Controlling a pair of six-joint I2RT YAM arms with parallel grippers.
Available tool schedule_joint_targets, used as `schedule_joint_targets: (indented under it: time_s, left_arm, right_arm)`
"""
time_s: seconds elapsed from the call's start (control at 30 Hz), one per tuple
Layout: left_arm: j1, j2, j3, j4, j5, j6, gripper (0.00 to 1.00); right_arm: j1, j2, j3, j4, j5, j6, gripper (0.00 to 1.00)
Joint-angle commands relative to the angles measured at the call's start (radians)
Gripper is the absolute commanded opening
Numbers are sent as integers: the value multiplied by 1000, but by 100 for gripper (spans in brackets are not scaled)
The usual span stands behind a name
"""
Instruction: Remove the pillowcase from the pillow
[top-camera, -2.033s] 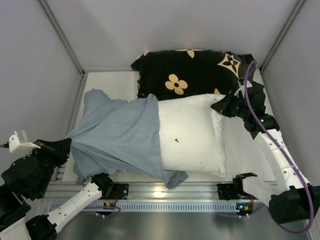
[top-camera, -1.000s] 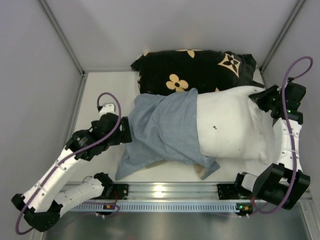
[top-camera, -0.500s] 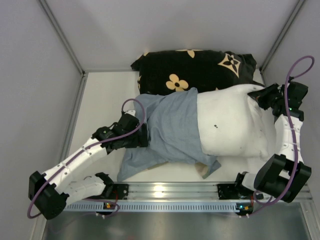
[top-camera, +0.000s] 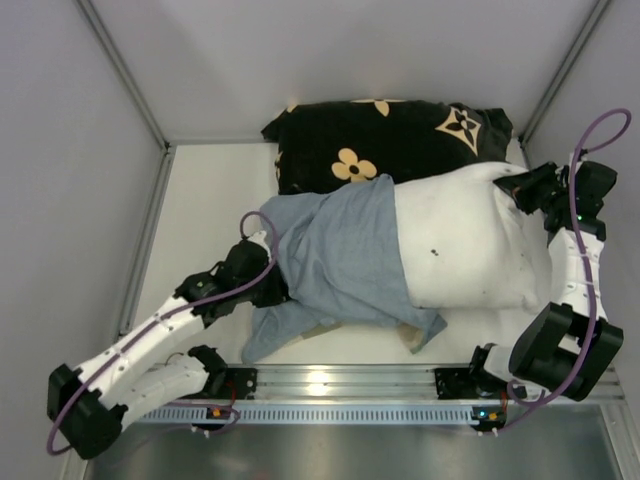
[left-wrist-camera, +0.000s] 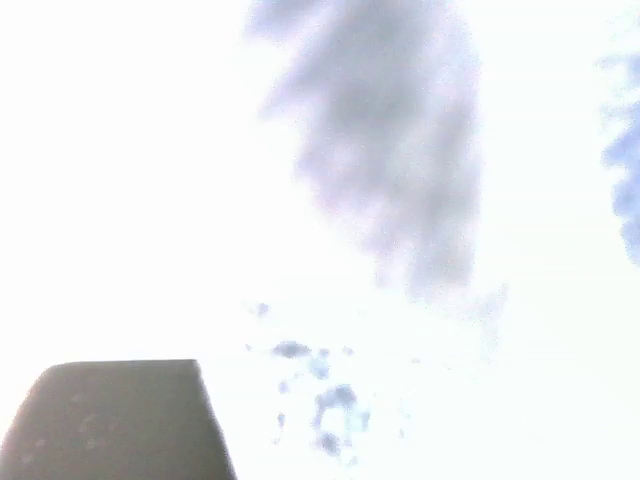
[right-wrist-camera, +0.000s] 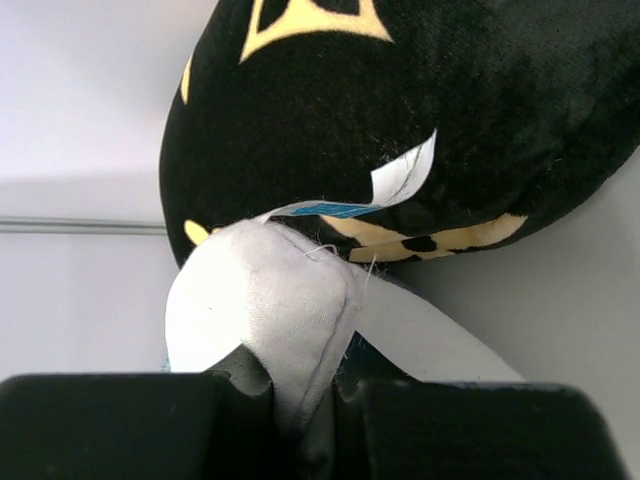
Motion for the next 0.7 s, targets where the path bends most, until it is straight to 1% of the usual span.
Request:
schedule_joint_targets:
  time_s: [0.0,0.03,0.07,0.1,0.13,0.17,0.2,0.23,0.27,0.3,0.33,0.37,0.4,0.43,0.5,0.67]
  left_arm:
    - [-1,-163,127,-139,-69,-37,0]
    - [-1,-195,220,-186,-106,-30,0]
    - [0,-246,274,-235,-141,-17,0]
    - [0,-271,331,-336,-230,-12,0]
    - [0,-294,455,-390,-282,-7,0]
    - [0,-332,520,-442,-338,2,0]
    - [-1,-346,584,-491,-394,5,0]
    - [-1,-360,652,-587,-507,6,0]
    - [-1,-383,775,-631,-559,11,0]
    - [-1,-392,836,-671,-609,13,0]
    - [-1,-400,889,-741,-695,13,0]
    - [-1,-410,940,-769,-726,17,0]
    - [-1,-417,1026,-795,-754,20,0]
    - [-1,-420,1060,-833,-796,25,0]
    - [-1,-436,1129,-859,-830,32,0]
    - [-1,-452,1181,-909,-889,42,0]
  right_arm:
    - [-18,-11,9,115,3,34,0]
    - [-18,-11,9,115,9,36,0]
    - [-17,-11,9,117,12,36,0]
    - [-17,-13,9,117,17,38,0]
    - [-15,-14,7,117,28,38,0]
    - [-14,-13,4,117,32,38,0]
    - [-12,-13,3,115,37,38,0]
    - [-9,-13,1,117,49,38,0]
    - [-5,-14,-2,115,54,36,0]
    - [-3,-13,-3,117,58,36,0]
    - [0,-14,-5,115,69,38,0]
    - [2,-14,-8,117,77,38,0]
    - [2,-14,-8,112,84,38,0]
    - [2,-16,-10,112,100,39,0]
    - [2,-18,-5,102,120,38,0]
    - [0,-10,23,89,147,45,0]
